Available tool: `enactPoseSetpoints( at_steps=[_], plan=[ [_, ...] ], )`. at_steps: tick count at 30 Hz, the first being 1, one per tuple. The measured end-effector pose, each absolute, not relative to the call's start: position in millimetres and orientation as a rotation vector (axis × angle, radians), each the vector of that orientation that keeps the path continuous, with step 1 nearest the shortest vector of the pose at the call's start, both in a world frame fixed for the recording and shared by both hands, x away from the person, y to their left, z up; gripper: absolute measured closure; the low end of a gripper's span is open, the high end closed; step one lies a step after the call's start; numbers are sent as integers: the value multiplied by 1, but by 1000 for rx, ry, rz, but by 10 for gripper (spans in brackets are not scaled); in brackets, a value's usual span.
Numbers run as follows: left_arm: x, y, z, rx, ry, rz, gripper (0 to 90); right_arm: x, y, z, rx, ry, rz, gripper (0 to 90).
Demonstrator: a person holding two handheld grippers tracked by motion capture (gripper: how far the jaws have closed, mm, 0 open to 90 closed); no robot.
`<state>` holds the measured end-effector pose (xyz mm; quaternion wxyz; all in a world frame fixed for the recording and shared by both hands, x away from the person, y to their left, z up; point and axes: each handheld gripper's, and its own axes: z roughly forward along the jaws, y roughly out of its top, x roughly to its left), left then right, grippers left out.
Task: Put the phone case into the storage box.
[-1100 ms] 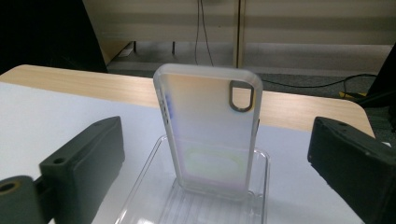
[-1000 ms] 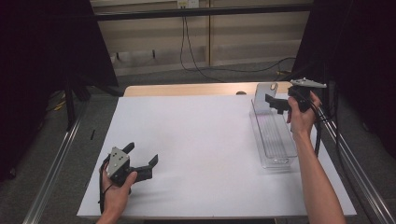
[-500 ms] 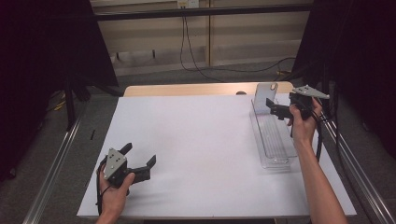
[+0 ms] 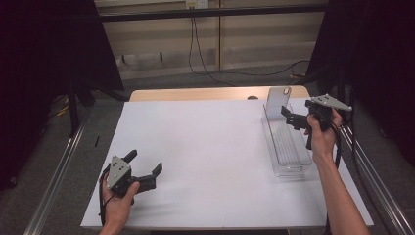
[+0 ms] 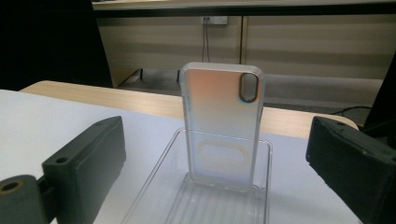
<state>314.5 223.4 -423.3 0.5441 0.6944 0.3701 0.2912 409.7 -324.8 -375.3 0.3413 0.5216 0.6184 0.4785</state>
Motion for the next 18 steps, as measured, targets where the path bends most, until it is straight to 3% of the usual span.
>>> enactPoseSetpoints(
  at_steps=[18],
  plan=[
    [317,223,-424,1654,877,688,25,378,-320,-380,1289,1575,1280,55]
  ],
)
